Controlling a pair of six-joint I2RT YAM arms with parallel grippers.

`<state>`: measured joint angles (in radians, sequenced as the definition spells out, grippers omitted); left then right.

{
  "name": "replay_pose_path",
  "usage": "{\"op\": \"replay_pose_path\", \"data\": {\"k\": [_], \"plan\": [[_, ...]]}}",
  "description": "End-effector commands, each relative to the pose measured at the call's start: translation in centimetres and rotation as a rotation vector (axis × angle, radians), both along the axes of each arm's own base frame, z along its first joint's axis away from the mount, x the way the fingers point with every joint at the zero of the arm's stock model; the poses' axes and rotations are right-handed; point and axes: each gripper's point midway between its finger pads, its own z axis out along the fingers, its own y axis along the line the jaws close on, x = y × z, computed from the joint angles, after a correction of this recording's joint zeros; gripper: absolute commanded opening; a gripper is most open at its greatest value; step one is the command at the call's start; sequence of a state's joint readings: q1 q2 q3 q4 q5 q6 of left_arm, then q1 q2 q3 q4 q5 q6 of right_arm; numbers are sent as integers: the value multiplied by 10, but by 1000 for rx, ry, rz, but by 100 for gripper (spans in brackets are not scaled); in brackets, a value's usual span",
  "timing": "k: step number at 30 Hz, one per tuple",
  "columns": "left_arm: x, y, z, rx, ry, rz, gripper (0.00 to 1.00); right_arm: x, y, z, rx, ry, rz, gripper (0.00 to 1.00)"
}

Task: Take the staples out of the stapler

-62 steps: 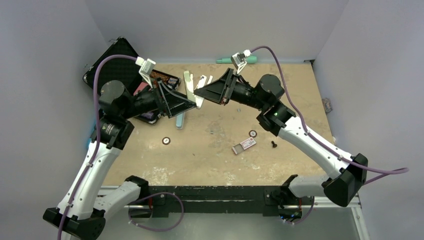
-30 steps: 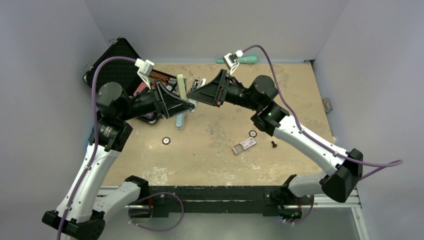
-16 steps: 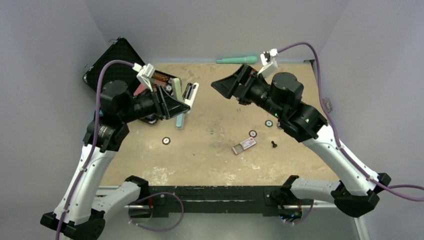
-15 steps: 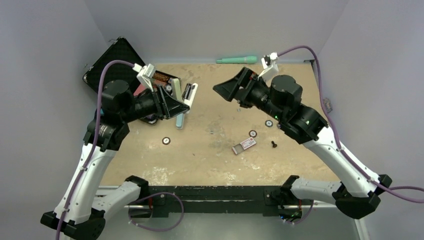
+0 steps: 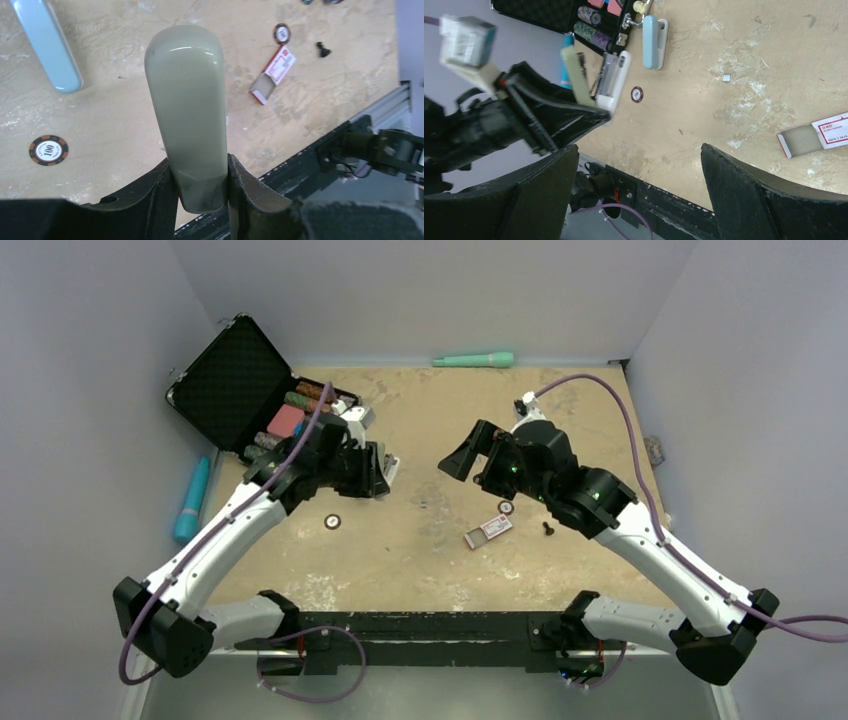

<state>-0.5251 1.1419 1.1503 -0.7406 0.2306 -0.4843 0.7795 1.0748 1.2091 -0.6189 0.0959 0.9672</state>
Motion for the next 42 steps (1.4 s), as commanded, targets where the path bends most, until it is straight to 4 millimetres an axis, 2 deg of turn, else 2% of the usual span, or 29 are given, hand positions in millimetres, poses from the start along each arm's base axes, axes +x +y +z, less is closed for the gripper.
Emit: {"op": "replay_pose_path", "data": {"k": [1,8,13,22,31,33,34,35,37,40,42], "plan": [[25,8,-22,119,-52,75,0,7,-3,22,-4,-58,-17,96],[43,8,-91,281,41,98,0,7,4,15,-34,-52,33,96],[58,5,-126,361,100,111,0,8,4,8,-71,-51,50,96],[78,-3,-156,428,154,105,0,15,5,1,-117,-57,70,96],[102,20,-161,596,148,226,0,27,5,3,-155,-72,83,96],[103,22,-168,620,176,236,10,28,3,4,-155,-72,85,97],[103,22,-169,622,187,243,22,29,1,4,-156,-71,83,97],[103,21,-169,617,192,246,43,29,-1,5,-156,-72,78,97],[100,17,-170,593,202,244,66,28,-5,4,-155,-71,72,97],[97,14,-165,556,204,250,85,27,-8,4,-149,-70,66,97],[95,14,-157,540,199,253,89,26,-8,4,-142,-68,67,97]]}}
